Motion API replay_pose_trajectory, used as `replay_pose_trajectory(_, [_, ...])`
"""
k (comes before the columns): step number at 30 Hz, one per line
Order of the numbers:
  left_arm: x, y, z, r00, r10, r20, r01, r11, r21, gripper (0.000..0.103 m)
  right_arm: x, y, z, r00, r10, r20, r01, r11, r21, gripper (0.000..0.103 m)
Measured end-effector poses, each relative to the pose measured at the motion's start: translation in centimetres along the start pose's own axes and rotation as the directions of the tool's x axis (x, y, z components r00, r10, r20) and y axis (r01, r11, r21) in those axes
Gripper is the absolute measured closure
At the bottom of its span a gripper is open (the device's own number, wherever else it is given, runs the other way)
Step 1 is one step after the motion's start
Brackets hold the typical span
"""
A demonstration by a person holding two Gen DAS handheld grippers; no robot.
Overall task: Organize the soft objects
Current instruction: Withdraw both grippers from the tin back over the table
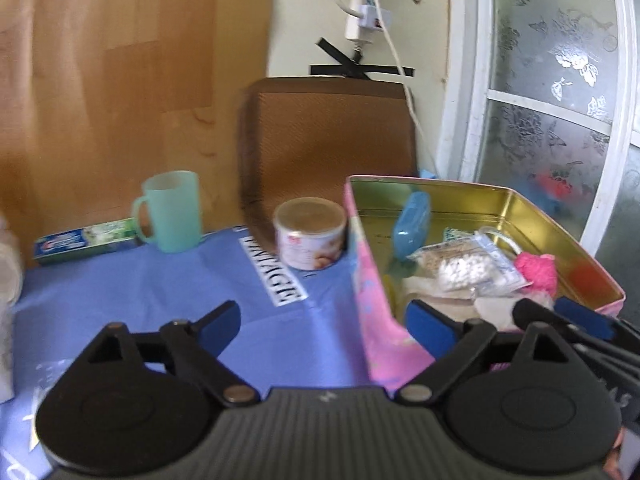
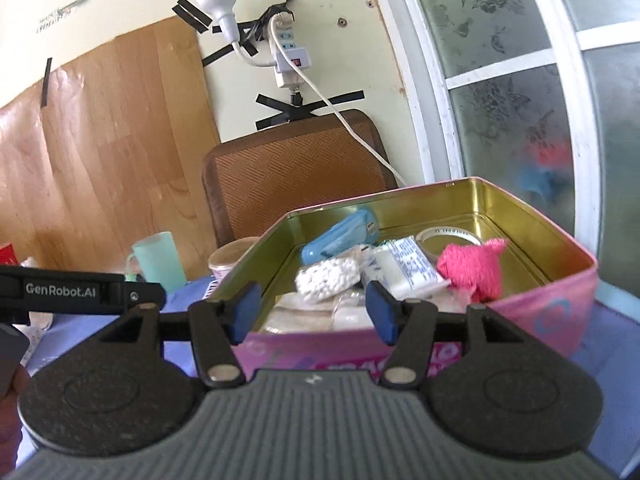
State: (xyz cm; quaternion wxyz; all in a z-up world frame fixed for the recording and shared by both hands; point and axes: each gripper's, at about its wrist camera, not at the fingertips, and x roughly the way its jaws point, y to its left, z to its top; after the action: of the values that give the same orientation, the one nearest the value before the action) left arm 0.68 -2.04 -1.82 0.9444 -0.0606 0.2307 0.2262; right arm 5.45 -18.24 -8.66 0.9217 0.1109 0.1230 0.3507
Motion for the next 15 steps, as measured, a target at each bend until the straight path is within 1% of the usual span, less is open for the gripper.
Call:
replay_pose_trajectory(2, [-0.8,0.6,-0.5,1.0,0.013,-0.002,-0.013,1.0,-0.004,0.009,-0.5,0.2,-0.2,1.0,0.021,-0.013,-0.02,0.999,0.03,0.041])
replay_pose_trajectory(4, [-1.5,1.1,-1.1,1.0,0.025,-0.004,-0.025,1.0,-0.01,0.005,-0.9,0.5,-0.5,0.999,0.041,-0.029,-0.039,0.998,0.047,0.041])
replay_pose_trajectory(6, [-2.0,1.5,-1.7,0.999,0.038,-0.006,-0.038,0.999,-0.017,0.005,-1.1,1.1,-0.8,0.997,0.059,-0.043,-0.056,0.997,0.052,0.041])
replay_pose_trajectory(9, [-2.5,2.1,-2.4,0.999,0.043,-0.019,-0.044,0.999,-0.026,0.005,-1.6,1.9,-0.9,0.997,0.068,-0.043,-0.066,0.997,0.046,0.04])
replay_pose_trajectory(12, [-3.0,2.5,-2.7,0.999,0.045,-0.021,-0.045,0.998,-0.032,0.003,-2.1,2.2,-0.8,0.996,0.078,-0.042,-0.075,0.995,0.062,0.034])
replay_pose_trajectory(13, [-3.2,2.6,-2.8,0.999,0.045,-0.02,-0.046,0.998,-0.032,0.0,-2.2,2.2,-0.7,0.996,0.081,-0.041,-0.078,0.994,0.07,0.032])
replay_pose_trajectory(15, [-3.5,2.5,-3.0,0.999,0.047,-0.014,-0.048,0.999,-0.026,0.0,-2.5,2.3,-0.7,0.996,0.083,-0.041,-0.08,0.993,0.083,0.029])
